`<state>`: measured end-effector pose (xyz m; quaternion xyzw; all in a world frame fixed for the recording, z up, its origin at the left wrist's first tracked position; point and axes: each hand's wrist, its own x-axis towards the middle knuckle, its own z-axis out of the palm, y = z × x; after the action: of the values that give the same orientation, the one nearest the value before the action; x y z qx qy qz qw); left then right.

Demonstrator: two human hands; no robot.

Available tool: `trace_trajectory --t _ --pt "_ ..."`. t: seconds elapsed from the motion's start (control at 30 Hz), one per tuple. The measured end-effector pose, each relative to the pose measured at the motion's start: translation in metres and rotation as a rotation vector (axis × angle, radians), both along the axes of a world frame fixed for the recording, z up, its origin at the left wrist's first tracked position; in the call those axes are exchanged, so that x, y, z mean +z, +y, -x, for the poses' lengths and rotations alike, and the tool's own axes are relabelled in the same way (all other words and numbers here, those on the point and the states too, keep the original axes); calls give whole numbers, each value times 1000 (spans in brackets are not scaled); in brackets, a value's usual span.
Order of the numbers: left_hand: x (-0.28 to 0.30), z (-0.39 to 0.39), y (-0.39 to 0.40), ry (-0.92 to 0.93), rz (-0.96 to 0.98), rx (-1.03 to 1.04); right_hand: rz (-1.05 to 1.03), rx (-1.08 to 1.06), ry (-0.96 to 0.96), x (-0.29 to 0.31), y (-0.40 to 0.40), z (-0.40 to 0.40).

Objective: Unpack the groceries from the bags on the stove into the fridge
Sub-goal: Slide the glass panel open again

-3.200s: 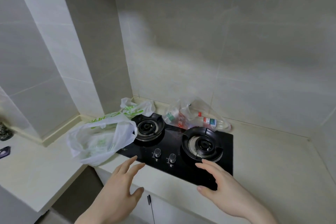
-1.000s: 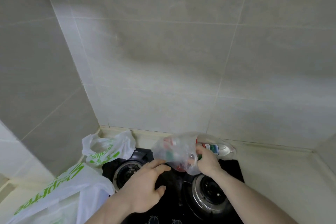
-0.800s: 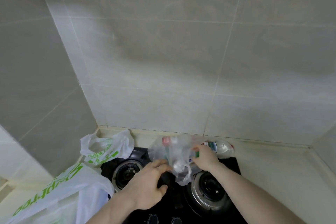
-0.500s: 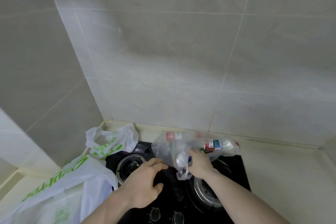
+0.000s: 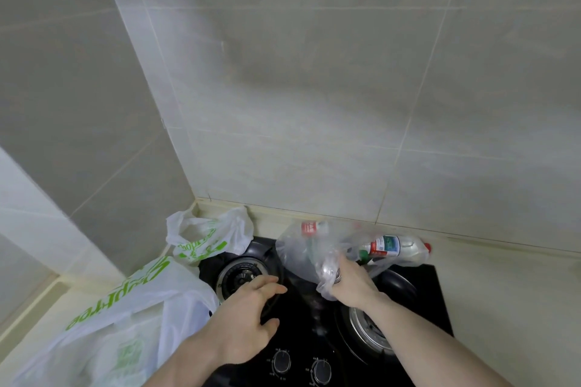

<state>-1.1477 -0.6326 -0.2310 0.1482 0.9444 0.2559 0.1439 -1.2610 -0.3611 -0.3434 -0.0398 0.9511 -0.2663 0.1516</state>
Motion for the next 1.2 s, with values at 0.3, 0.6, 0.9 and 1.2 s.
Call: trace_trajectory --t 0.3,0.6,0.9,1.2 --pt "6 6 12 39 -18 -68 396 -320 2 16 25 -14" --pt "13 19 43 118 -138 -89 331 -325 399 140 42 -73" --pt "14 13 64 49 -384 65 661 6 105 163 -15 -105" --pt "3 -1 0 37 -500 498 179 -231 -6 40 60 5"
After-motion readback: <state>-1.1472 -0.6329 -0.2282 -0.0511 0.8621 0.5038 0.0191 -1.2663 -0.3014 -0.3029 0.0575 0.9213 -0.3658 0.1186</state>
